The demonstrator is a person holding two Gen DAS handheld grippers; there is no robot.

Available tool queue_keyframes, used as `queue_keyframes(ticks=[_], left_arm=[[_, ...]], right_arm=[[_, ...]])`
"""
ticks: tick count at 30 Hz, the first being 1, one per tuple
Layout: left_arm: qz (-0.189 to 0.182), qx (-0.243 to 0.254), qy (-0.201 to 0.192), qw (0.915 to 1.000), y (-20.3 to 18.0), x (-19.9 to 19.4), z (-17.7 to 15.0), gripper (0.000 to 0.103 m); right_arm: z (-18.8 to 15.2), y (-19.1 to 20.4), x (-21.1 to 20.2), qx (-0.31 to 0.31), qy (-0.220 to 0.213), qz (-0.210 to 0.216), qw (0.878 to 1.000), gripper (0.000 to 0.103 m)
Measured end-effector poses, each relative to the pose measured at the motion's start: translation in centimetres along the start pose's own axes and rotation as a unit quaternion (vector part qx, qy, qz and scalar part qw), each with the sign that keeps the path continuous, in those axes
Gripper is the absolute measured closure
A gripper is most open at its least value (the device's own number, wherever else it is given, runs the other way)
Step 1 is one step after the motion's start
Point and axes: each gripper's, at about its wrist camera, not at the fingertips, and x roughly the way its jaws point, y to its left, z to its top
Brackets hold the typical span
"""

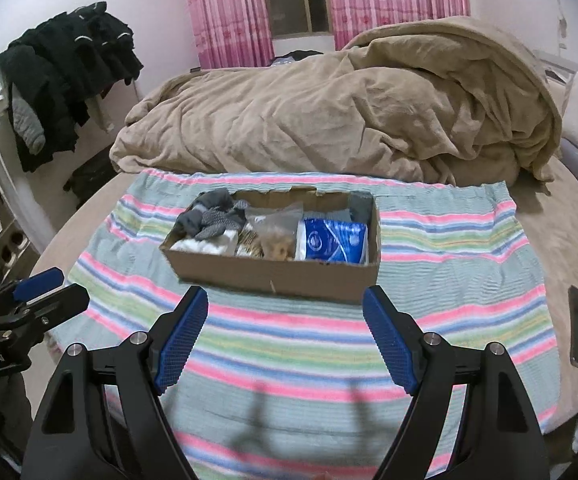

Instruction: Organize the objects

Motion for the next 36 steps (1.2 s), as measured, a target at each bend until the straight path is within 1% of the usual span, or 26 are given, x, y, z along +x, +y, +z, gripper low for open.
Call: queue_keyframes(ticks=[3,10,15,21,36], left_arm=[[0.017,0.017,0.002,0.9997,-0.6,-0.4,-1.0,0.015],[0.013,0.017,0.014,0.9997,-1.4,-0.8,-2.8,0.014],[0.008,0.013,0.007,0.9999,-1.8,-1.4,-2.6,0.014],[0.014,0.003,0.006,0.9999,-1.5,-1.6,-2.3,0.014],[0.012,0.009,0.009,0.9998,-1.4,-1.7,-2.4,0.014]], right_arm=[[-0.9,0.2,-1.0,-0.003,-0.001,0.001,1.0,0.021],[-2.4,0.2,-1.8,0.005,0.003,0.008,1.0,0.021],[-2.7,0.0,-1.9,0.01,0.004,0.009,1.0,0.021],[-2.8,0.1,-2.2,0.012,0.001,0.012,1.0,0.021],[-3.2,0.3,-2.3,0.013,0.006,0.015,1.0,0.021]])
